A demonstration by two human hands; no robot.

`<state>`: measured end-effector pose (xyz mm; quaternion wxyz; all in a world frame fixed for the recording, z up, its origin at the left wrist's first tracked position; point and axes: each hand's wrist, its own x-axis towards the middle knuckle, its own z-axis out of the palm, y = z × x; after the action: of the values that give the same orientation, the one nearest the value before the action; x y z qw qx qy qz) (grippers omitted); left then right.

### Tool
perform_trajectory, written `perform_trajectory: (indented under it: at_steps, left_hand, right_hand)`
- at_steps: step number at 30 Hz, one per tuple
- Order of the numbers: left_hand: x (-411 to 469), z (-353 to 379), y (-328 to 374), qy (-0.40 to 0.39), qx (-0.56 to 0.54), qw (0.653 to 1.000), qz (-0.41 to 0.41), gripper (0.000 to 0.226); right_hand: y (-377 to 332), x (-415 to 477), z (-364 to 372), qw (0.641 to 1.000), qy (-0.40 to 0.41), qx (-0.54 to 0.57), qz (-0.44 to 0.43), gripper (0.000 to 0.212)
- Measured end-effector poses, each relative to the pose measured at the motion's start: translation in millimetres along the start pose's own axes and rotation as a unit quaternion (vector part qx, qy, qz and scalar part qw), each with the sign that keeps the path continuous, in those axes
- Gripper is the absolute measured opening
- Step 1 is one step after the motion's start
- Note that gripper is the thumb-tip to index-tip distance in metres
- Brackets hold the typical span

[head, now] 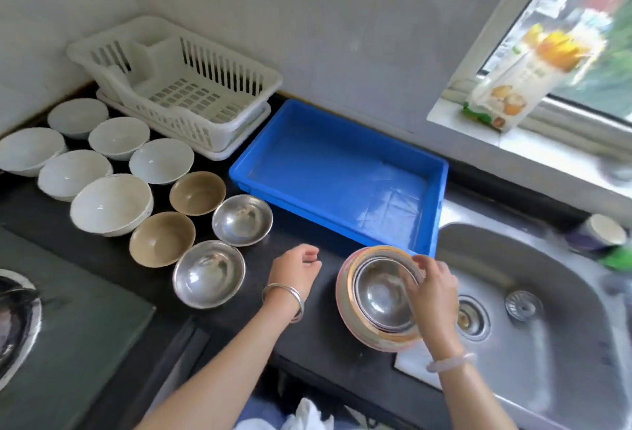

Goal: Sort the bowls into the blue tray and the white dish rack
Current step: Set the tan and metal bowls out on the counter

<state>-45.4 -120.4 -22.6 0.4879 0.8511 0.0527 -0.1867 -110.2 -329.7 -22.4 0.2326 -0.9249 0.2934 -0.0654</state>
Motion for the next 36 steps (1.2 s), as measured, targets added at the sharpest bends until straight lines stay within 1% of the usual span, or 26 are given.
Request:
perform_trajectory:
  at_steps: [3, 4, 6, 9, 14, 17, 20, 25, 27, 31, 36]
  left_hand:
    - [-1, 31, 18, -0.042, 0.024, 0.999, 0.019, 0.035]
    - [-1, 39, 22, -0.053, 0.031, 0.998, 0.026, 0.038]
    - [1, 53, 29, -0.069, 0.043, 0.996, 0.038, 0.042]
    - [4, 68, 33, -0.074, 0.055, 0.995, 0.044, 0.038]
    - [8, 78, 28, -0.081, 0.105, 0.990, 0.049, 0.044]
    - [10, 79, 25, -0.083, 0.113, 0.989, 0.056, 0.044]
    - [11, 79, 23, -0.076, 0.118, 0.988, 0.063, 0.036]
    - [10, 80, 23, -0.073, 0.124, 0.987, 0.065, 0.031]
    - [10, 80, 23, -0.073, 0.125, 0.987, 0.064, 0.031]
    - [11, 81, 21, -0.068, 0.130, 0.987, 0.062, 0.032]
    - [11, 83, 22, -0.062, 0.144, 0.986, 0.059, 0.032]
  right_hand:
    - [27, -9, -1, 0.996, -0.011, -0.029, 0.080, 0.053]
    - [32, -11, 1, 0.994, -0.018, -0.024, 0.103, 0.057]
    - [37, -13, 4, 0.992, -0.026, -0.008, 0.123, 0.059]
    - [37, -12, 7, 0.990, -0.031, 0.016, 0.137, 0.053]
    - [38, -9, 8, 0.990, -0.032, 0.002, 0.135, 0.025]
    - [40, -8, 5, 0.991, -0.030, -0.006, 0.128, 0.018]
    - [40, -7, 3, 0.993, -0.032, -0.018, 0.114, 0.017]
    - [39, -9, -2, 0.996, -0.011, -0.030, 0.088, 0.031]
    - [38, -10, -4, 0.995, -0.006, -0.032, 0.090, 0.028]
    - [37, -9, -9, 0.995, 0.010, -0.041, 0.094, 0.012]
    - [35, -6, -20, 0.994, 0.046, -0.011, 0.099, 0.012]
